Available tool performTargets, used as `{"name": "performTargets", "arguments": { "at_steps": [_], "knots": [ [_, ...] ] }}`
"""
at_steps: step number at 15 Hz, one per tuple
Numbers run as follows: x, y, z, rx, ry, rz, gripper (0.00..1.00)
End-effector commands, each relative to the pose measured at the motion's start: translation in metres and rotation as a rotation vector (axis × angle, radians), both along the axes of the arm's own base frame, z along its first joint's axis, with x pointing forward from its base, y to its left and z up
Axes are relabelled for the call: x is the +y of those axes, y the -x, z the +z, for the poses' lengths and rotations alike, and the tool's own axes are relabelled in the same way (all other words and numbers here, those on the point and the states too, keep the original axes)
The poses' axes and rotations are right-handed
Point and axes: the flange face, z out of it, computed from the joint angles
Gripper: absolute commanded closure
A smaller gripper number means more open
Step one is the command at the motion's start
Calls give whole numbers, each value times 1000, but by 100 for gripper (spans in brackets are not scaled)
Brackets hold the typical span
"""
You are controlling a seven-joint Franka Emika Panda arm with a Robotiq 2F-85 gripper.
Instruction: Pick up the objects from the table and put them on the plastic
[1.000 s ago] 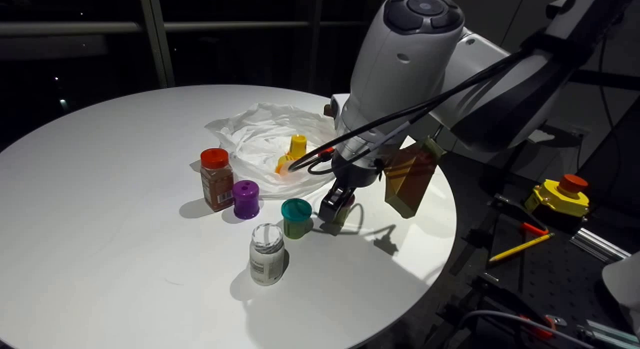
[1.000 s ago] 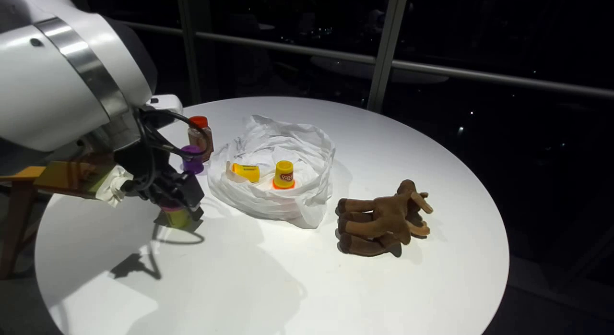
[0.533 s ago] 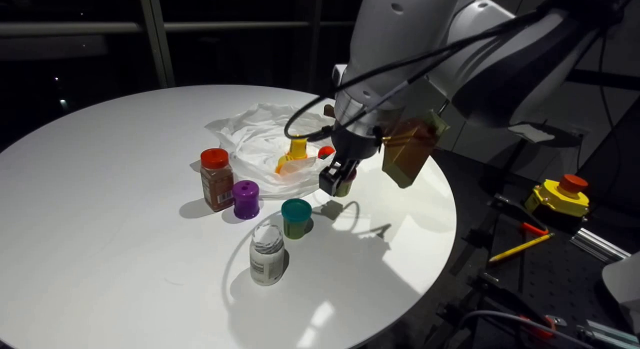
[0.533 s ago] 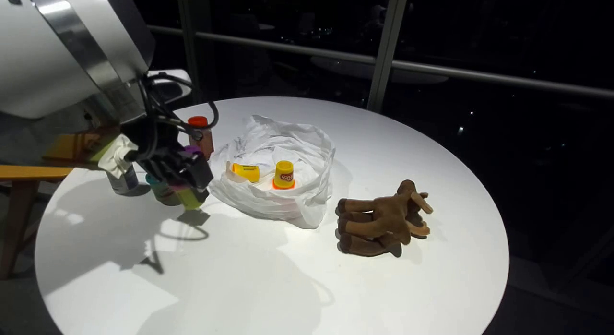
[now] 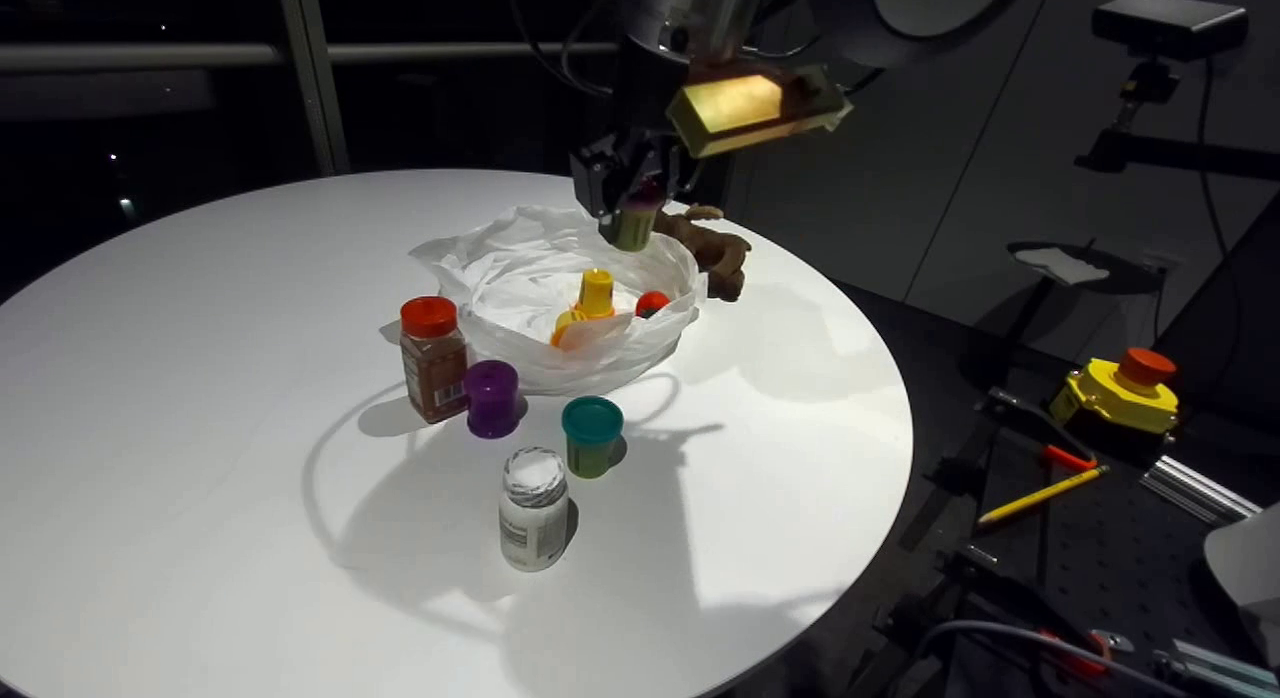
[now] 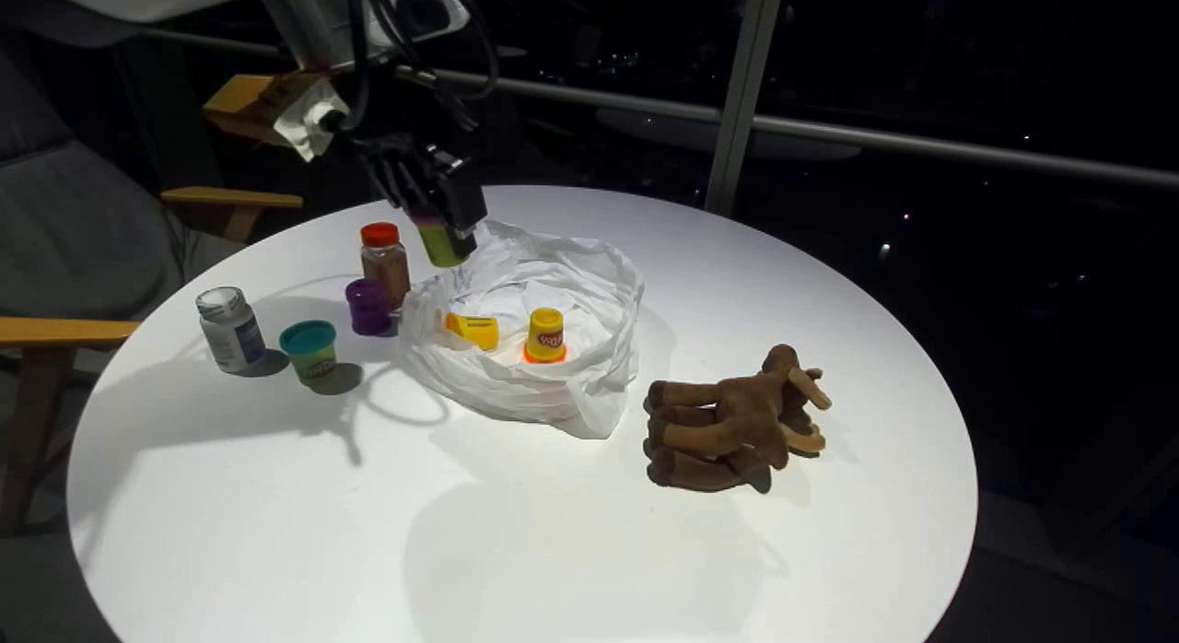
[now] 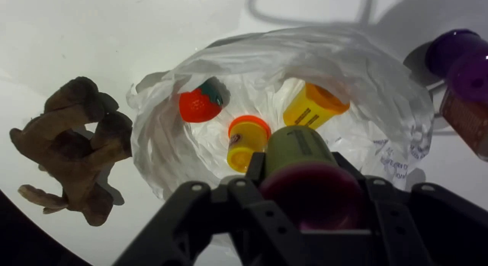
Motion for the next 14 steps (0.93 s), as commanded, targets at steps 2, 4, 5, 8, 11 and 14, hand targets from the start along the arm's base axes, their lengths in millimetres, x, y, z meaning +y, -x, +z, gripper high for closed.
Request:
{"name": "performTargets", "arguments": {
  "at_steps": [2,4,5,8,11,14],
  "knots": [
    [-5,-69,-13,-13,-94,-124,81],
    [-5,-91,-29,-4,-115,-169,81],
    [-5,-100,-40,4,-121,-188,81],
    [-1,-124,-75,28,-133,-235,81],
    [-2,-139,-101,43,-137,-269,81],
    [-1,-150,-115,58,-145,-295,80]
  ]
}}
